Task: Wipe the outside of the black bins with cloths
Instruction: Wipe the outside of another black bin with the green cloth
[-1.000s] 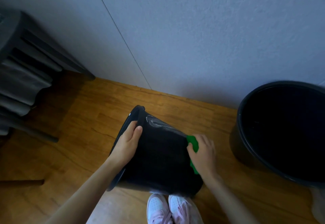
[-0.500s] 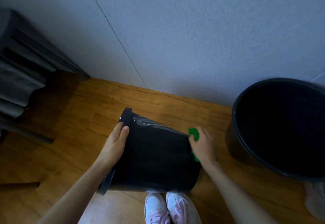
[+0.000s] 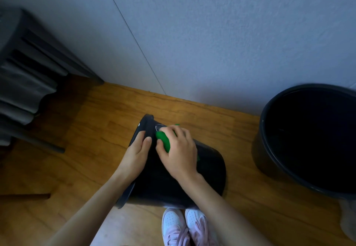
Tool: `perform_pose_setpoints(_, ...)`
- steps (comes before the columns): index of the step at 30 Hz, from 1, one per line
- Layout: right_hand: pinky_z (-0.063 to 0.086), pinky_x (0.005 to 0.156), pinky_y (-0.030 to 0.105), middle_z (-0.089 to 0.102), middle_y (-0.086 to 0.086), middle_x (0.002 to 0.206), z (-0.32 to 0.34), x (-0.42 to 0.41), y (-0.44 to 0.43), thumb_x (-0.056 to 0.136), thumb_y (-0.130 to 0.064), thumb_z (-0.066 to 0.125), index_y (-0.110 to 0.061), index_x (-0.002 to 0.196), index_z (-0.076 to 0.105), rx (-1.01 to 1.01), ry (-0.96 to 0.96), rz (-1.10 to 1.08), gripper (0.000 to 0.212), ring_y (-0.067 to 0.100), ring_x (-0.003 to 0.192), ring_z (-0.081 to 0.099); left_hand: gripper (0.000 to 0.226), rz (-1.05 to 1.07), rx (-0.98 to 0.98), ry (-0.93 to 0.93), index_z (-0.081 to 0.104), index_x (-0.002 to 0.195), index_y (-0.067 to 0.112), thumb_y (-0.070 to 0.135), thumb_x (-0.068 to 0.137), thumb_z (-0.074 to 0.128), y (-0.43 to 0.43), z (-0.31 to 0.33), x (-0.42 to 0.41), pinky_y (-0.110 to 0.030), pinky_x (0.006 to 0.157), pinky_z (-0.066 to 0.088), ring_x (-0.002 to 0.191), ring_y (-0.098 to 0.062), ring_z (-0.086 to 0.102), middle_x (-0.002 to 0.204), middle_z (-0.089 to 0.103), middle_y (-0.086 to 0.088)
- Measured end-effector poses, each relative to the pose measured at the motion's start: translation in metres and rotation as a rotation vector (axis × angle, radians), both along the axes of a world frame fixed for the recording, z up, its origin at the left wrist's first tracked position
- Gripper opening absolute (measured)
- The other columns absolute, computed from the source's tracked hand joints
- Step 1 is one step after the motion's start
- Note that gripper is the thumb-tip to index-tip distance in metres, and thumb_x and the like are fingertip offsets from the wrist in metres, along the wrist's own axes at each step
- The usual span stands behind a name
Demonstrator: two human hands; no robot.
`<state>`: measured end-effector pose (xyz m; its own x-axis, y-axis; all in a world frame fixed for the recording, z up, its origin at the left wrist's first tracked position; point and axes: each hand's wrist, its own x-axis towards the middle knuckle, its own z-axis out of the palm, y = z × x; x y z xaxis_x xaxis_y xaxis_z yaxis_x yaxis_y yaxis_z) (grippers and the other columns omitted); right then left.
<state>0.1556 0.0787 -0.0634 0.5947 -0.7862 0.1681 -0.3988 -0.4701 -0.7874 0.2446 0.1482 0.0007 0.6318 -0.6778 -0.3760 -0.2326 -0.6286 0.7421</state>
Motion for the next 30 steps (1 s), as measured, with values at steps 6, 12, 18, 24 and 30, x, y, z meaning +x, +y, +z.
perform_pose_setpoints(6, 0.036, 0.077, 0.027, 0.055, -0.006, 0.118, -0.026, 0.007, -0.043, 0.093, -0.036, 0.046, -0.026, 0.116, 0.057, 0.231, 0.217, 0.029, 0.028, 0.018, 0.110, 0.047, 0.025, -0.007, -0.002, -0.003, 0.052, 0.106, 0.011, 0.026, 0.101, 0.034, 0.003, 0.001, 0.000, -0.040, 0.079, 0.052, 0.094, -0.027, 0.061, 0.102, 0.062, -0.017)
perform_pose_setpoints(12, 0.043, 0.092, 0.038, 0.050, 0.002, 0.130, -0.086, -0.050, -0.069, 0.095, -0.036, 0.042, -0.023, 0.128, 0.050, 0.387, 0.516, -0.085, 0.036, 0.029, 0.120, 0.045, 0.030, -0.047, 0.020, -0.018, 0.052, 0.117, 0.013, 0.029, 0.101, 0.033, 0.004, 0.004, -0.002, -0.044, 0.090, 0.049, 0.099, -0.023, 0.060, 0.104, 0.063, -0.011)
perform_pose_setpoints(18, 0.040, 0.081, 0.033, 0.054, 0.002, 0.112, -0.064, -0.070, -0.020, 0.090, -0.029, 0.050, -0.019, 0.112, 0.056, 0.220, 0.273, -0.184, 0.025, 0.023, 0.104, 0.048, 0.027, -0.087, -0.005, 0.010, 0.051, 0.120, 0.020, 0.027, 0.101, 0.033, 0.001, 0.009, -0.012, -0.036, 0.088, 0.049, 0.098, -0.015, 0.062, 0.105, 0.065, -0.005)
perform_pose_setpoints(24, 0.044, 0.078, 0.029, 0.057, -0.003, 0.111, 0.001, -0.024, 0.018, 0.083, -0.039, 0.041, -0.022, 0.108, 0.057, 0.011, -0.020, -0.074, 0.034, 0.017, 0.104, 0.049, 0.023, -0.140, -0.004, 0.012, 0.049, 0.110, 0.012, 0.027, 0.100, 0.035, 0.010, 0.013, -0.023, -0.050, 0.080, 0.049, 0.080, -0.032, 0.061, 0.093, 0.062, -0.021)
perform_pose_setpoints(30, 0.039, 0.079, 0.026, 0.058, -0.004, 0.113, 0.005, -0.007, -0.001, 0.089, -0.030, 0.050, -0.021, 0.109, 0.058, 0.020, 0.014, -0.014, 0.023, 0.019, 0.106, 0.047, 0.017, -0.152, -0.023, -0.024, 0.051, 0.105, 0.028, 0.025, 0.100, 0.035, 0.018, 0.010, -0.023, -0.048, 0.073, 0.048, 0.078, -0.034, 0.059, 0.089, 0.062, -0.022)
